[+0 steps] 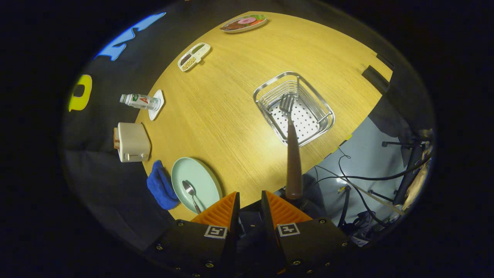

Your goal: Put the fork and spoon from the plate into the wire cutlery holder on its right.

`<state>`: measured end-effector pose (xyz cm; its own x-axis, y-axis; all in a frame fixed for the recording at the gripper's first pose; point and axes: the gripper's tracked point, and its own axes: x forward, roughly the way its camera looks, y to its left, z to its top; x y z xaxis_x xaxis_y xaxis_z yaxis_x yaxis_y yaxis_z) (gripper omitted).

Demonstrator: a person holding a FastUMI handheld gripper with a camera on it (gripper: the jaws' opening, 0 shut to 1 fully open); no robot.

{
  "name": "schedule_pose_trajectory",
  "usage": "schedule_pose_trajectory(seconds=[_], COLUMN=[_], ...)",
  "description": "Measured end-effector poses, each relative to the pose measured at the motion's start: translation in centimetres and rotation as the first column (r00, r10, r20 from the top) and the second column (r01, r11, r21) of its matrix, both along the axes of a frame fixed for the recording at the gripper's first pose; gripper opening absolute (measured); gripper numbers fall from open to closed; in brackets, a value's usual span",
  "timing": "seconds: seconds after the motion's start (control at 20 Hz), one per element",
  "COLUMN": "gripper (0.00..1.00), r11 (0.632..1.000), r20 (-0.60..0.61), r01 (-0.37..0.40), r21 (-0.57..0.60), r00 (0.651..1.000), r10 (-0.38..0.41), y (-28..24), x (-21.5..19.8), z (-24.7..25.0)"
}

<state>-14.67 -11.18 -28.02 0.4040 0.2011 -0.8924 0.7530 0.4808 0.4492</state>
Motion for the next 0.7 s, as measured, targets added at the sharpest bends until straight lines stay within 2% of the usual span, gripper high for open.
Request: schedule_pose_trajectory(seconds=[0.3,0.7], gripper=[0.33,0.33], r11=[0.987,0.936], r20=[-0.006,-0.009], r01=[-0.158,-0.349], r21=[0.015,0.049], r00=[0.987,0.937], r10=[0.158,0.35], y=[4.3,10.4], x=[2.9,6.2], z=[-0.3,-1.0])
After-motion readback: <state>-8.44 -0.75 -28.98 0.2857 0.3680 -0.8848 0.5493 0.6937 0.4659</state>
